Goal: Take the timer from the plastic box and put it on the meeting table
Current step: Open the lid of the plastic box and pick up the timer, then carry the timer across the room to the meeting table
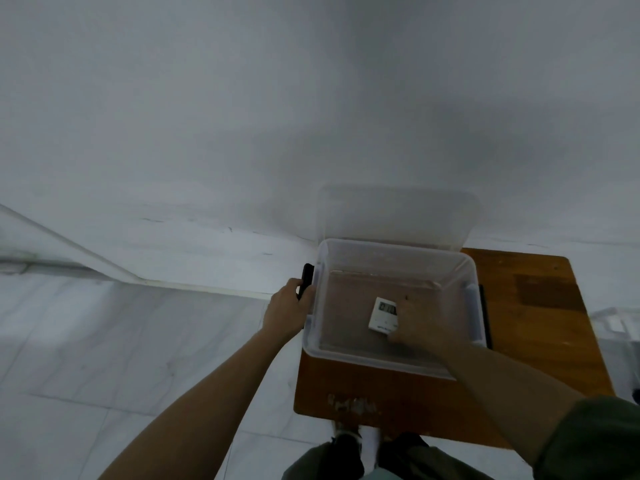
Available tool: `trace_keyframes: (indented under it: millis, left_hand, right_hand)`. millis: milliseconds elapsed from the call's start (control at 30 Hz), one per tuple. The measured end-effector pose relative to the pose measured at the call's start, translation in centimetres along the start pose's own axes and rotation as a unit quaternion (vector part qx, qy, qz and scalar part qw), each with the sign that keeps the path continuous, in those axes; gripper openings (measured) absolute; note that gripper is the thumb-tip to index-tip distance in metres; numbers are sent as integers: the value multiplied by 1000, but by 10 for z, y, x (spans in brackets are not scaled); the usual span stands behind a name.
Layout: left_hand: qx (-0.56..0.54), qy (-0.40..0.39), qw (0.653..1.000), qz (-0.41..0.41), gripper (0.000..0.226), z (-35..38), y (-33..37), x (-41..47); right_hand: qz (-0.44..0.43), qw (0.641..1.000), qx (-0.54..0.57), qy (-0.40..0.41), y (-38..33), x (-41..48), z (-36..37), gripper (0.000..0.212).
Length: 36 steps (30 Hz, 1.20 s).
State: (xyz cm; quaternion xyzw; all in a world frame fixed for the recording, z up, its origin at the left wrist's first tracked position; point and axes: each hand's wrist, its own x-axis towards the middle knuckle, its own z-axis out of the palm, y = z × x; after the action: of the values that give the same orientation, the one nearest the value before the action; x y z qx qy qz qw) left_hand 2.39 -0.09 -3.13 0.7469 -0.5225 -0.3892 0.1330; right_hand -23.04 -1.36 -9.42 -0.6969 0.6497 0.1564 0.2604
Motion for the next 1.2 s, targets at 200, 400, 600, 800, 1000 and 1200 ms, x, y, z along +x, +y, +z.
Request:
trace_keyframes:
  millis: [200, 400, 600, 800, 1000, 1200]
  left_hand:
    - [51, 70, 996, -11, 42, -6, 14, -13]
    - [-92, 123, 988, 7, 25, -8, 45, -47]
    - [-300, 108, 947, -33, 23, -2, 59, -105]
    - [-385, 158, 907, -68, 24, -11, 22, -169]
    - [-474, 249, 839, -100, 32, -48, -54, -230]
    - [-511, 322, 788, -123, 29, -95, -146, -296]
  right_hand:
    - [-64, 996, 46, 47, 6, -9, -43, 86]
    - [-208, 969, 96, 87, -2, -34, -105, 77]
    - [-326, 938, 89, 73, -32, -71, -133, 78]
    - [-399, 911, 107, -7, -92, -113, -113, 75]
    - [-410, 868, 211, -184, -183, -146, -91, 64]
    - [-343, 820, 321, -327, -298, -184, -49, 26]
